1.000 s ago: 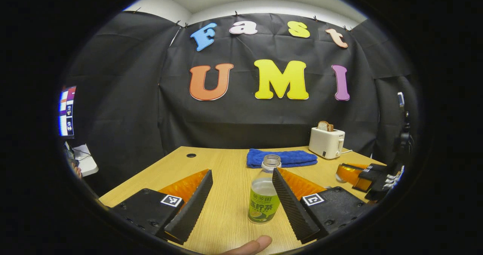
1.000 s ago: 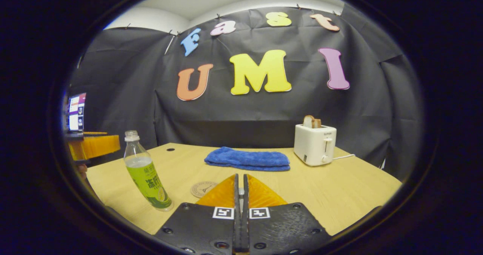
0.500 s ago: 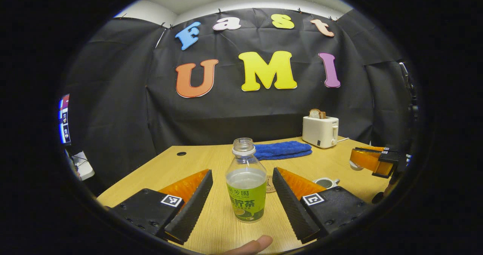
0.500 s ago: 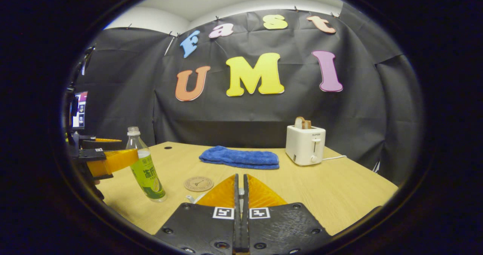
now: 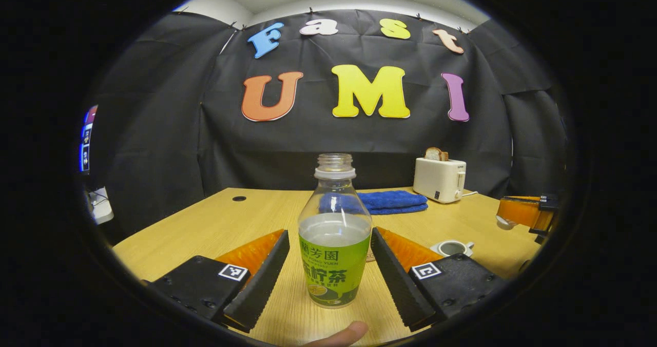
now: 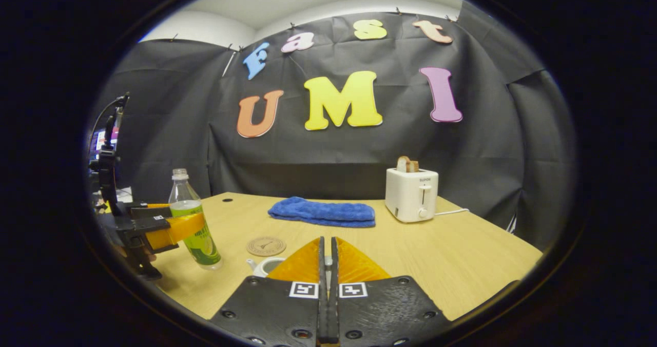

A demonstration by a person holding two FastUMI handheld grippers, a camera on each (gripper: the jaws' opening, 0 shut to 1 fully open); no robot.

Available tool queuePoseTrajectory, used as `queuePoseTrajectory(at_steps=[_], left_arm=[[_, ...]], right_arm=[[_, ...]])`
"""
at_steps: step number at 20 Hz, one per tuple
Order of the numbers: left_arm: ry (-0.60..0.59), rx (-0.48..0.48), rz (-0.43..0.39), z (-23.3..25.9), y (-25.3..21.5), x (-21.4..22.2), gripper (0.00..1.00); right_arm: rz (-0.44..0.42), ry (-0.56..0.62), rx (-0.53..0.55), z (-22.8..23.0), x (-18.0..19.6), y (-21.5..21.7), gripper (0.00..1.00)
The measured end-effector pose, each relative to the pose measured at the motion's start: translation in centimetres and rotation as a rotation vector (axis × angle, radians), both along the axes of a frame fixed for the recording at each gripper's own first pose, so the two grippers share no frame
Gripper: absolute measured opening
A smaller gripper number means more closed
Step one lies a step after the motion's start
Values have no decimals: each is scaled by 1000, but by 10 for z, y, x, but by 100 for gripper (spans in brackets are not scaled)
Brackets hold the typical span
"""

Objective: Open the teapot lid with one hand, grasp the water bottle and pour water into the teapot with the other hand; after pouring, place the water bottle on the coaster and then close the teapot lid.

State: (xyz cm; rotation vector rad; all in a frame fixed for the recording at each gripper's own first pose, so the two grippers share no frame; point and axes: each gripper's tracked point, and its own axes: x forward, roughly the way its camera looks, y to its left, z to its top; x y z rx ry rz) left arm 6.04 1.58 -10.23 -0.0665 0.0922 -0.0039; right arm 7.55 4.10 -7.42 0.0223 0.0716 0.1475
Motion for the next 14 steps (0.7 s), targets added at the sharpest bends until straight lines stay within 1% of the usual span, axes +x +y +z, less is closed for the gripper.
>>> queuePoseTrajectory(at_steps=[1, 3, 4, 5, 7, 9, 11, 14], left_arm=[[11, -9, 3, -3, 0, 1, 99], [-1, -20, -16, -4, -5, 2, 94], [-5, -11, -14, -3, -4, 1, 83], [-2, -4, -16, -3, -3, 2, 80], [14, 7, -6, -5, 1, 2, 78], [36, 36, 27, -5, 9, -1, 77], [76, 131, 90, -4, 24, -6, 76], [103, 250, 114, 1, 29, -10, 76]], right_arm=[[1, 5, 5, -1, 0, 0, 0], [3, 9, 11, -3, 0, -1, 0], [4, 8, 12, -3, 0, -1, 0], [6, 7, 12, -2, 0, -2, 0], [15, 10, 19, -1, -1, -2, 0], [18, 8, 18, 2, -2, -4, 0], [5, -10, -2, 7, -5, -12, 0], [-1, -25, -17, 8, -10, -19, 0]])
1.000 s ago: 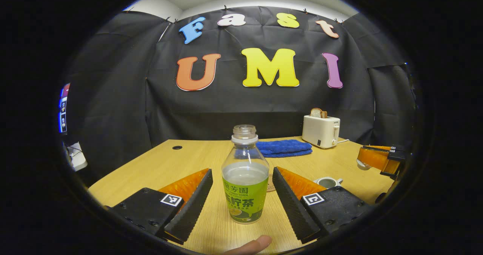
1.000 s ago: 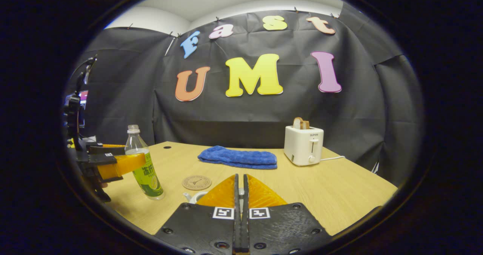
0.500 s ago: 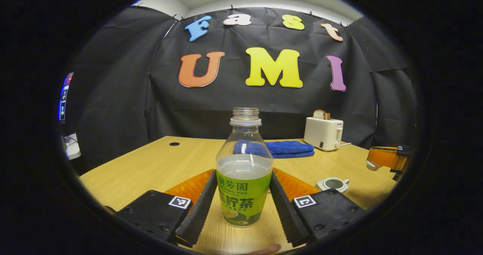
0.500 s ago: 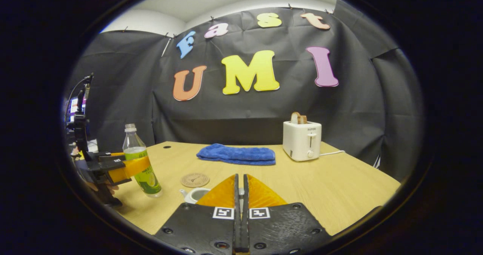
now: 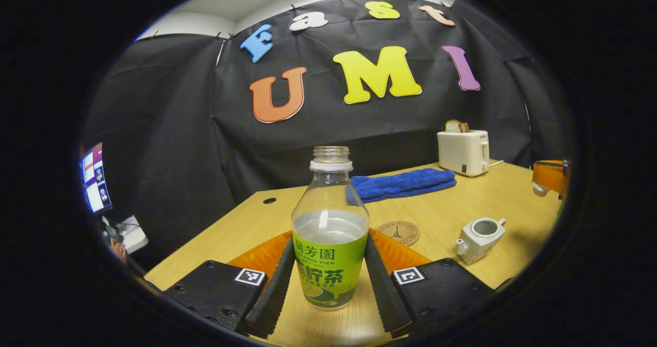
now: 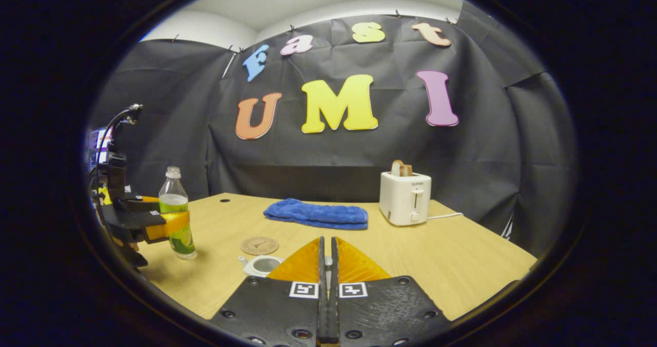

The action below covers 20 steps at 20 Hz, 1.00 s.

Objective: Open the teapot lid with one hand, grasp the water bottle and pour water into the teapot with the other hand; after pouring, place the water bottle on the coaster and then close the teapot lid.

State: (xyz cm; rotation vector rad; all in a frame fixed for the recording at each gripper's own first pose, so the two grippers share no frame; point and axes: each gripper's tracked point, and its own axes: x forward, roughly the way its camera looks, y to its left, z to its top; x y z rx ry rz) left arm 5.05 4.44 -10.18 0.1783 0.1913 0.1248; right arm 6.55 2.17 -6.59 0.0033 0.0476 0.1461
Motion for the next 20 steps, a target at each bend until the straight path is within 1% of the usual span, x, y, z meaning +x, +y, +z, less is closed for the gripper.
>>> queuePoseTrajectory(at_steps=[3, 4, 5, 6, 7, 8, 10, 11, 12, 14, 18, 20], left_arm=[[25, 151, -1, 5, -4, -3, 75], [35, 275, -9, 9, -10, -4, 75], [49, 437, -23, 14, -17, -3, 75], [59, 533, -21, 16, -18, -4, 74], [67, 667, -29, 16, -21, -3, 74], [86, 722, -42, 10, -26, -2, 74], [101, 791, -75, 2, -39, 1, 74], [93, 837, -82, 4, -45, -1, 71], [81, 909, -77, 8, -52, -2, 73], [76, 1001, -65, 11, -57, 3, 73], [119, 1124, -105, 7, -73, 5, 73], [143, 1197, -121, 10, -72, 5, 74]], right_arm=[[7, 13, 21, -2, -3, -5, 0], [7, 16, 27, -3, -4, -8, 0], [4, 16, 35, -1, -6, -14, 0], [1, 14, 42, -1, -5, -17, 0], [-4, 14, 54, -2, -5, -21, 0], [-10, 14, 63, -2, -5, -26, 0], [-14, 16, 64, -5, -5, -32, 0], [-16, 17, 63, -6, -5, -35, 0], [-21, 18, 69, -7, -4, -38, 0], [-21, 22, 78, -9, -5, -42, 0], [-37, 17, 90, -10, -5, -57, 0], [-44, 16, 98, -12, -6, -64, 0]])
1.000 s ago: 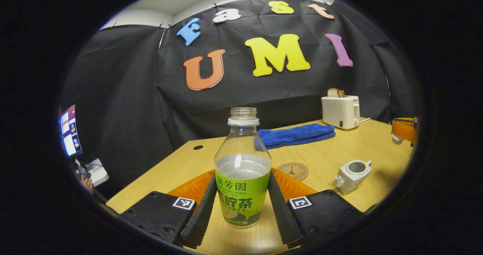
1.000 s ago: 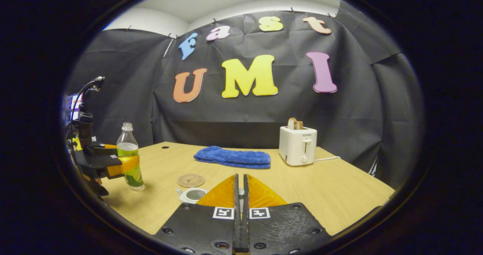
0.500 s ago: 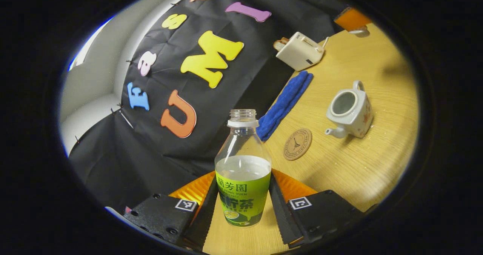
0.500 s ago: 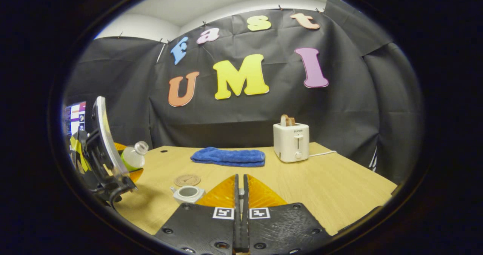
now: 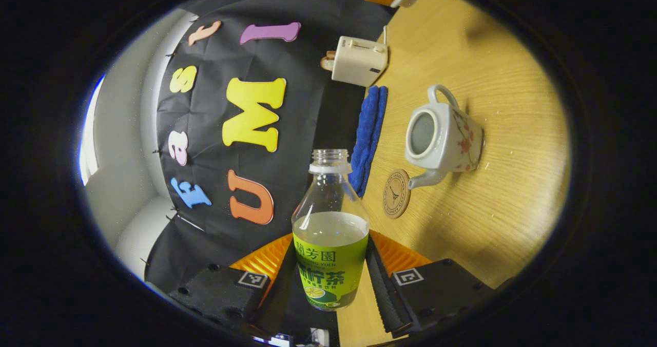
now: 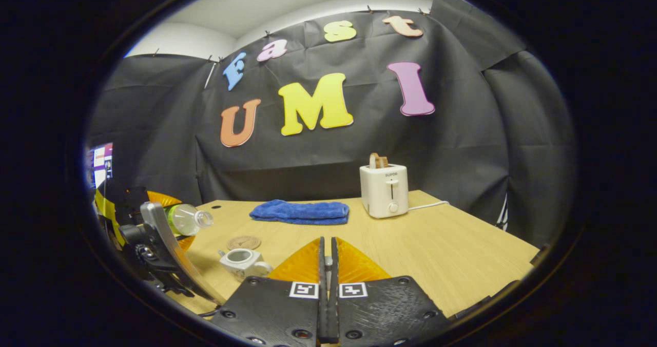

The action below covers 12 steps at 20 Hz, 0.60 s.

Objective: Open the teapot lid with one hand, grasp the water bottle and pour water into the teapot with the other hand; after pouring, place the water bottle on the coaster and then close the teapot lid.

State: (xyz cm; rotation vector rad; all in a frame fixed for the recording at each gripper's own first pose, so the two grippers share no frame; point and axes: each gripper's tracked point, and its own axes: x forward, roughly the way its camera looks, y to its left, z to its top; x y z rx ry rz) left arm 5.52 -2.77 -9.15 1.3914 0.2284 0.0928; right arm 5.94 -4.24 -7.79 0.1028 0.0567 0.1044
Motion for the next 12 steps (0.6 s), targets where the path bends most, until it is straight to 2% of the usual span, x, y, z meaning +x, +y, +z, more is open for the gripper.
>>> queuePoseTrajectory(at_steps=[3, 6, 12], left_arm=[[33, 80, -15, -1, -6, 2, 73], [92, 226, -58, -9, -20, 3, 73], [118, 349, -81, -4, -29, 8, 73]], right_arm=[[-13, -1, 4, -1, 2, -11, 0], [-23, 10, 15, -4, 3, -21, 0], [-8, 27, 48, -6, 3, -20, 0]])
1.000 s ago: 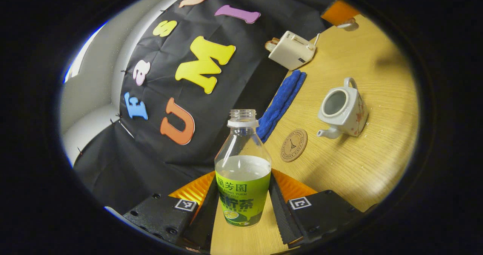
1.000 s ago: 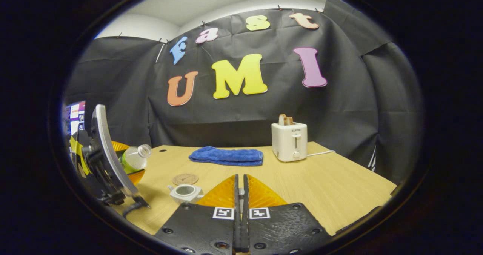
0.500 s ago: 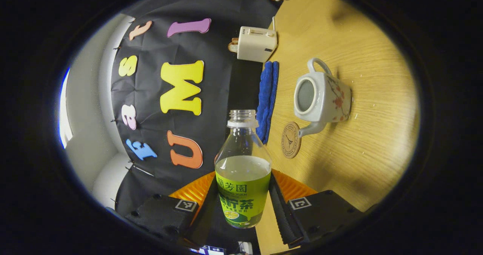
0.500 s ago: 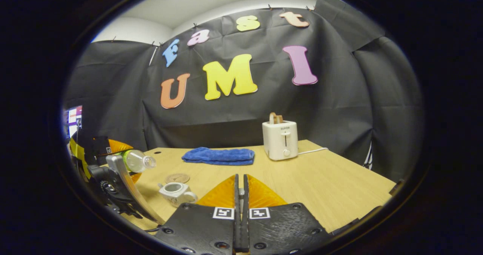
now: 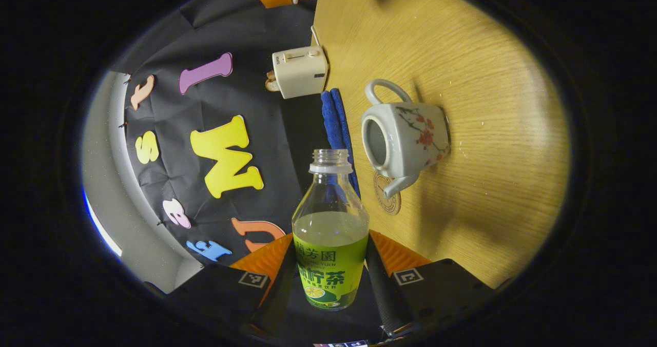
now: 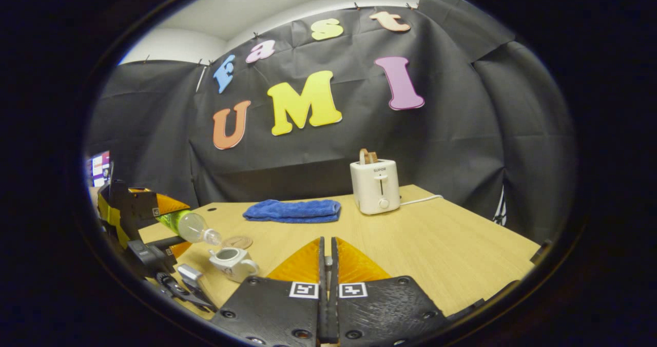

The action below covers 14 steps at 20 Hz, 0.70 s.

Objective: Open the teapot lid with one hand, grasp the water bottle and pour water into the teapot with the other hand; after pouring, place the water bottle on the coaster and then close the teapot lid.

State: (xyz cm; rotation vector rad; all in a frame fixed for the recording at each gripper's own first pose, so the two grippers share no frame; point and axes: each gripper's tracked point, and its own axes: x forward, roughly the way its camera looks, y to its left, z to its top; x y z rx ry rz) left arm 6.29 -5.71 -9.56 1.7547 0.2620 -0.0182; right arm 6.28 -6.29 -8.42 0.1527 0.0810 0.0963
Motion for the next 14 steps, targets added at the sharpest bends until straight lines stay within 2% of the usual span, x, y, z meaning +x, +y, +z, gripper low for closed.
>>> queuePoseTrajectory(at_steps=[2, 14], left_arm=[[-10, 43, -18, 5, -3, 2, 73], [23, 178, 0, 5, 6, 7, 73]], right_arm=[[-3, 5, 8, -1, 0, -2, 0], [1, 5, 8, -1, -1, -6, 0]])
